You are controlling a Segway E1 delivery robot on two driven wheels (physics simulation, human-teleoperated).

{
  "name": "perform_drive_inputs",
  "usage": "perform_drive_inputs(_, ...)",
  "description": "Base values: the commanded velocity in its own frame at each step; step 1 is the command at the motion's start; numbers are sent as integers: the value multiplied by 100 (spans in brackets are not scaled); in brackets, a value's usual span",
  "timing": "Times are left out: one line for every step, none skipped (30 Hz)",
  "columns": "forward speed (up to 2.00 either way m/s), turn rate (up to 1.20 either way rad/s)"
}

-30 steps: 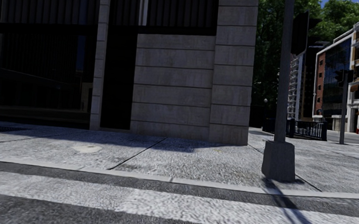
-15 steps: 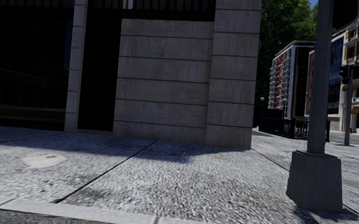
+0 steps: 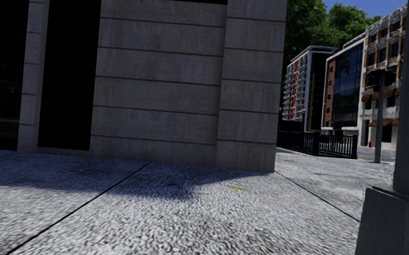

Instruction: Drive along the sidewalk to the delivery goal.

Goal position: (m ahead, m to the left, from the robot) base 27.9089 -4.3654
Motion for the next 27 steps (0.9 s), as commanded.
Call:
perform_drive_inputs(154, -39)
perform_drive_inputs(154, -39)
perform_drive_inputs(154, -39)
perform_drive_inputs(153, -39)
perform_drive_inputs(153, -39)
perform_drive_inputs(152, -39)
perform_drive_inputs(151, -39)
perform_drive_inputs(151, -39)
perform_drive_inputs(151, -39)
perform_drive_inputs(150, -39)
perform_drive_inputs(148, -39)
perform_drive_inputs(142, -39)
perform_drive_inputs(140, -39)
perform_drive_inputs(140, -39)
perform_drive_inputs(139, -39)
perform_drive_inputs(138, -39)
perform_drive_inputs(137, -39)
perform_drive_inputs(137, -39)
perform_drive_inputs(137, -39)
perform_drive_inputs(137, -39)
perform_drive_inputs(137, -39)
perform_drive_inputs(135, -39)
perform_drive_inputs(134, -39)
perform_drive_inputs(133, -39)
perform_drive_inputs(133, -39)
perform_drive_inputs(131, -39)
perform_drive_inputs(128, -39)
